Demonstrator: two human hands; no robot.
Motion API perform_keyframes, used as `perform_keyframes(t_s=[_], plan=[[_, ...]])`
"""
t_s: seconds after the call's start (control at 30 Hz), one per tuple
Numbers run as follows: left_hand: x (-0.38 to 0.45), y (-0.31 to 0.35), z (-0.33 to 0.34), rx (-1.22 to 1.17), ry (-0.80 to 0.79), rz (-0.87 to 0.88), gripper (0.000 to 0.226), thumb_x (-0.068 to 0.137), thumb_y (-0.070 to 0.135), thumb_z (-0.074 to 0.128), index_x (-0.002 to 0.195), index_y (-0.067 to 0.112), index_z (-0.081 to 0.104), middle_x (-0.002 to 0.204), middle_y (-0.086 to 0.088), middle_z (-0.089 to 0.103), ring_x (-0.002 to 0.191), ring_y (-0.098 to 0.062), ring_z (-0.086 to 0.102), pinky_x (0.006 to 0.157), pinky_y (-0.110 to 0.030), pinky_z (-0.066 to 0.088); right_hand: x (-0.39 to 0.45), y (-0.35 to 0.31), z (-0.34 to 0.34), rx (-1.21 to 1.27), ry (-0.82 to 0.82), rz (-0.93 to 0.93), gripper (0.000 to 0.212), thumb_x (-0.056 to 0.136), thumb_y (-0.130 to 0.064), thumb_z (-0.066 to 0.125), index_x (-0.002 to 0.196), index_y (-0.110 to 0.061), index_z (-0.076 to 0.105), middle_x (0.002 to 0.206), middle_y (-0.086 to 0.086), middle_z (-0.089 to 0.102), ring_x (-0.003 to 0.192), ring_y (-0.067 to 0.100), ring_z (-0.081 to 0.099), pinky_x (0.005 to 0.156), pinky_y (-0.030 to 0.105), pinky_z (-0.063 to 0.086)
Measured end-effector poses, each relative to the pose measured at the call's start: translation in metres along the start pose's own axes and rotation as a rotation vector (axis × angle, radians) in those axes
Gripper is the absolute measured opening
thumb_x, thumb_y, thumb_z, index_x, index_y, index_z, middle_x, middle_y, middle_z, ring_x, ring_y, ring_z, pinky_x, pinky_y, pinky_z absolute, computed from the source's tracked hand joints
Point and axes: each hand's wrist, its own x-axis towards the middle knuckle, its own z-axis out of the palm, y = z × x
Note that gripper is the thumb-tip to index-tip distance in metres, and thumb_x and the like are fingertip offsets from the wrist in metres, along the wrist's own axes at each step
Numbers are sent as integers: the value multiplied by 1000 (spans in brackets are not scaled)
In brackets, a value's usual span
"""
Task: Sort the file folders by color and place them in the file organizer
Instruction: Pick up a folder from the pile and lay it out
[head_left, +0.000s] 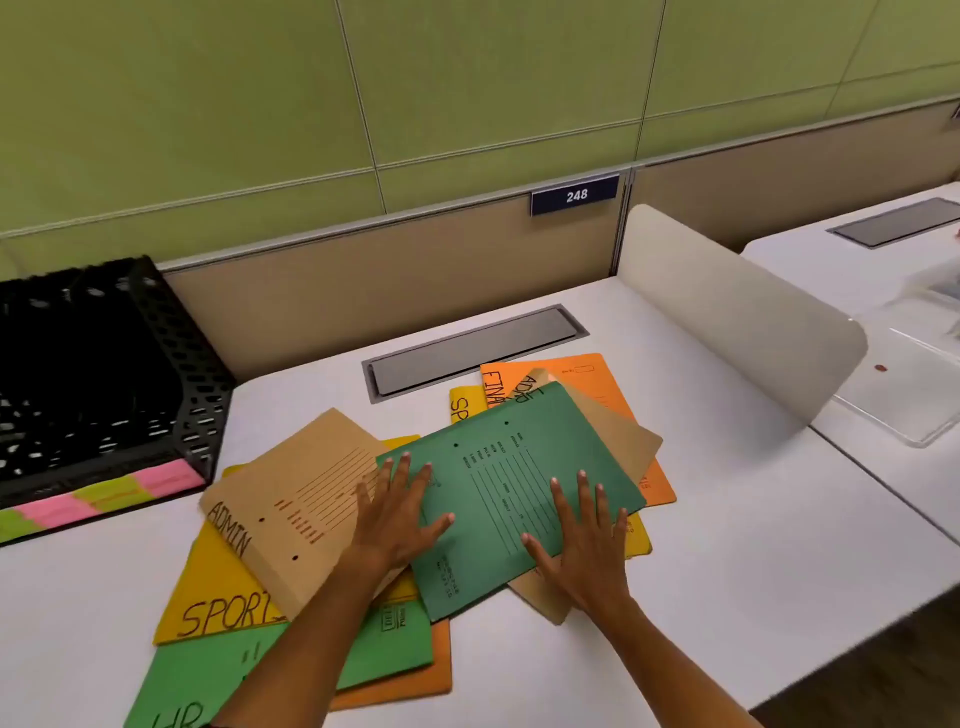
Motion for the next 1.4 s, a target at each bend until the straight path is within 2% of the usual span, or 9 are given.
perform_keyframes(t_s=[0.17,0.47,0.6,0.73,0.87,1.03,1.17,1.4], plan=[[38,-6,-4,-2,-17,-43,88,87,72,36,155,29,-1,161,-6,-16,148,-28,-14,116,-59,-1,18,9,10,-24,-17,21,87,81,-84,23,153,-37,5,162,4,-6,148,30,-3,116,59,3],[82,-4,-1,-19,-50,-46,87,88,71,37,155,27,2,163,-6,-5,150,-26,-7,117,-59,3,28,7,23,-41,-32,67,85,81,-82,30,151,-34,24,161,6,9,148,31,6,115,61,5],[97,-2,2,-90,-26,-33,84,89,68,41,154,25,11,162,-7,12,149,-27,6,116,-59,8,29,6,25,-70,-15,69,84,82,-81,29,150,-33,28,161,7,14,148,32,10,115,61,8],[110,1,4,-175,13,3,77,88,63,48,149,20,26,147,-6,38,138,-27,31,115,-56,19,30,6,27,-80,-9,73,84,82,-81,30,150,-33,27,161,6,12,148,32,8,115,62,8],[117,7,2,-186,80,13,71,87,62,53,139,16,39,132,-6,49,120,-25,43,102,-42,38,31,6,26,-80,-10,76,83,82,-80,30,150,-32,28,161,6,13,148,32,8,115,62,8],[117,9,-7,-211,91,-3,70,83,63,58,135,18,46,125,-4,52,114,-22,45,94,-37,43,30,5,25,-71,-13,75,82,82,-80,30,150,-32,30,160,7,15,147,33,10,114,62,10],[110,6,-21,-300,53,6,63,77,59,69,122,17,56,113,-5,58,102,-20,53,84,-34,49,30,5,24,-63,-18,67,80,84,-78,30,149,-32,30,160,6,17,147,32,11,114,62,10],[76,0,-40,-416,49,-39,46,74,46,78,102,20,52,103,-2,63,87,-18,60,72,-34,52,26,10,23,-45,-47,4,80,85,-79,25,151,-35,21,161,4,10,148,29,5,115,61,7]])
